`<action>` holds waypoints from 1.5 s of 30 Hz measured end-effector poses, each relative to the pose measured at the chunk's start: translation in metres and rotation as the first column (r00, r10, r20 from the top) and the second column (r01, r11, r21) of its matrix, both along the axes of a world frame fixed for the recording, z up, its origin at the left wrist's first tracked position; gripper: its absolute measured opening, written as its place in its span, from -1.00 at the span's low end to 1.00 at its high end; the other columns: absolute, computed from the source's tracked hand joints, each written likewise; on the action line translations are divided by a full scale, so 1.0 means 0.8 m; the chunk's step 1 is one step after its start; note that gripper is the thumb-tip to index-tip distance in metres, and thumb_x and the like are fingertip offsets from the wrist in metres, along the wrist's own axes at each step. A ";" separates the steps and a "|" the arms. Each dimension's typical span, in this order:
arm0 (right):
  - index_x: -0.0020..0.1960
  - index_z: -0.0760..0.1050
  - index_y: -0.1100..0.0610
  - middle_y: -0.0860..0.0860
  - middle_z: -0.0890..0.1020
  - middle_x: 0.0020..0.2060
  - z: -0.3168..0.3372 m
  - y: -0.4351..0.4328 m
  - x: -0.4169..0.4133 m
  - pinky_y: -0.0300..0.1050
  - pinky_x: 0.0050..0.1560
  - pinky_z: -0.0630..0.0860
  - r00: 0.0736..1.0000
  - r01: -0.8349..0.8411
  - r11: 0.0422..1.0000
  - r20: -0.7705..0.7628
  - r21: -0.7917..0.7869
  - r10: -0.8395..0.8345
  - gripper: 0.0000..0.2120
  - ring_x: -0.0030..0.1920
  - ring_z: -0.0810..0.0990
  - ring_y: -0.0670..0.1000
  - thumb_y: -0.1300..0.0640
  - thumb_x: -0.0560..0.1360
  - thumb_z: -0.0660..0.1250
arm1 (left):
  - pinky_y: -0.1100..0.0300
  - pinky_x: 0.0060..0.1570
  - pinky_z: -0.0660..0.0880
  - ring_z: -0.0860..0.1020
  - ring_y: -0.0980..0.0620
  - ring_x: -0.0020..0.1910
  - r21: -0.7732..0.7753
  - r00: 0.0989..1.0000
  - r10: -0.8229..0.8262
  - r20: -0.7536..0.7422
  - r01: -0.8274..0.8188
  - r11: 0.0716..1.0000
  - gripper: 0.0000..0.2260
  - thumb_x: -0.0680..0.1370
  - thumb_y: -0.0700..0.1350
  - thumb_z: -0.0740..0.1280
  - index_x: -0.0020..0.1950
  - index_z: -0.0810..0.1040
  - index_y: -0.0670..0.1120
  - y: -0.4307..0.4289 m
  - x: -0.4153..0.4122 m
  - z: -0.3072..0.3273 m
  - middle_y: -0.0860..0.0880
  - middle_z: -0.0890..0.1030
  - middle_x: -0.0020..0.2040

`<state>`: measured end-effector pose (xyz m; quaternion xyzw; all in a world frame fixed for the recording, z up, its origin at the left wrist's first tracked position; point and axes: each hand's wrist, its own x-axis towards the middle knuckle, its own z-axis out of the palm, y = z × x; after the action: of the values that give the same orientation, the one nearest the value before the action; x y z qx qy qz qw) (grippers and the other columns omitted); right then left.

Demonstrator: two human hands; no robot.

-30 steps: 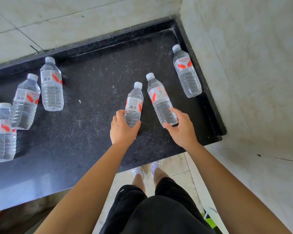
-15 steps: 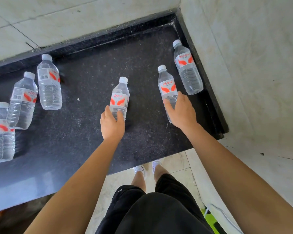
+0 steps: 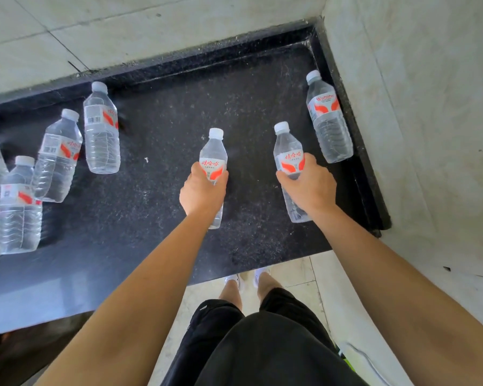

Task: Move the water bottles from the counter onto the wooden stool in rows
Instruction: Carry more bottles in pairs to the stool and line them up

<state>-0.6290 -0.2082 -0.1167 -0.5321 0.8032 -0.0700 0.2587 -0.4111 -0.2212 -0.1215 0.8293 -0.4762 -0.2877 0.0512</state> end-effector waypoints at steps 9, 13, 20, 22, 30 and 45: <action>0.40 0.41 -0.01 -0.12 0.63 0.21 0.109 0.003 0.077 -0.30 0.09 0.43 0.967 0.002 0.932 0.240 -0.362 0.091 -0.34 0.13 0.64 -0.08 -0.29 0.43 0.45 | 0.14 0.05 0.43 0.56 0.05 -0.05 -0.393 0.950 0.251 -0.184 -0.305 0.868 -0.54 0.49 0.27 0.36 0.26 0.46 0.02 0.024 0.065 0.126 0.13 0.59 -0.01; 0.35 0.47 -0.02 -0.23 0.63 0.04 0.179 -0.011 0.124 -0.29 0.05 0.55 0.917 0.010 0.842 0.342 -0.539 0.207 -0.37 -0.03 0.61 -0.22 -0.24 0.38 0.52 | 0.23 -0.02 0.43 0.53 0.26 -0.15 -0.548 0.900 0.330 -0.284 -0.434 0.715 -0.60 0.47 0.21 0.41 0.20 0.49 0.03 0.030 0.082 0.214 0.23 0.55 -0.12; 0.27 0.53 0.03 -0.29 0.60 -0.15 0.288 -0.008 0.189 -0.31 -0.08 0.54 0.711 -0.055 0.665 0.438 -0.745 0.550 -0.43 -0.12 0.63 -0.19 -0.13 0.33 0.57 | 0.17 0.19 0.53 0.57 0.32 0.11 -0.776 0.792 0.478 -0.380 -0.554 0.301 -0.39 0.47 0.15 0.48 0.46 0.37 0.08 0.122 0.082 0.342 0.26 0.61 0.13; 0.26 0.55 0.04 -0.26 0.63 -0.13 0.301 0.006 0.209 -0.27 -0.08 0.56 0.627 -0.098 0.654 0.463 -0.750 0.626 -0.43 -0.11 0.64 -0.18 -0.14 0.33 0.57 | 0.08 0.19 0.54 0.60 0.23 0.13 -0.800 0.744 0.545 -0.387 -0.565 0.203 -0.40 0.47 0.14 0.50 0.45 0.40 0.05 0.161 0.082 0.356 0.18 0.62 0.18; 0.26 0.56 0.06 -0.14 0.70 -0.05 0.355 0.148 0.313 -0.05 0.00 0.61 0.252 -0.206 0.571 0.521 -0.795 0.816 -0.43 -0.05 0.67 -0.12 -0.14 0.33 0.58 | 0.08 0.10 0.59 0.65 0.15 0.04 -0.879 0.548 0.771 -0.324 -0.477 -0.031 -0.40 0.44 0.09 0.55 0.43 0.46 0.02 0.370 0.112 0.394 0.10 0.67 0.08; 0.28 0.50 -0.05 -0.33 0.60 -0.08 0.478 0.708 0.455 -0.32 0.02 0.55 -0.423 -0.341 0.200 0.340 -0.919 0.840 -0.37 -0.06 0.62 -0.31 -0.22 0.30 0.58 | 0.16 -0.03 0.60 0.62 0.15 -0.05 -0.970 0.013 0.971 -0.238 -0.058 -0.237 -0.41 0.45 0.15 0.50 0.42 0.45 0.03 0.931 0.123 0.508 0.27 0.58 -0.04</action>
<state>-0.2646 0.3584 0.2654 -0.7552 -0.0890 -0.3654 0.5369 -0.3129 0.5239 0.2849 0.7388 0.0729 0.5044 0.4409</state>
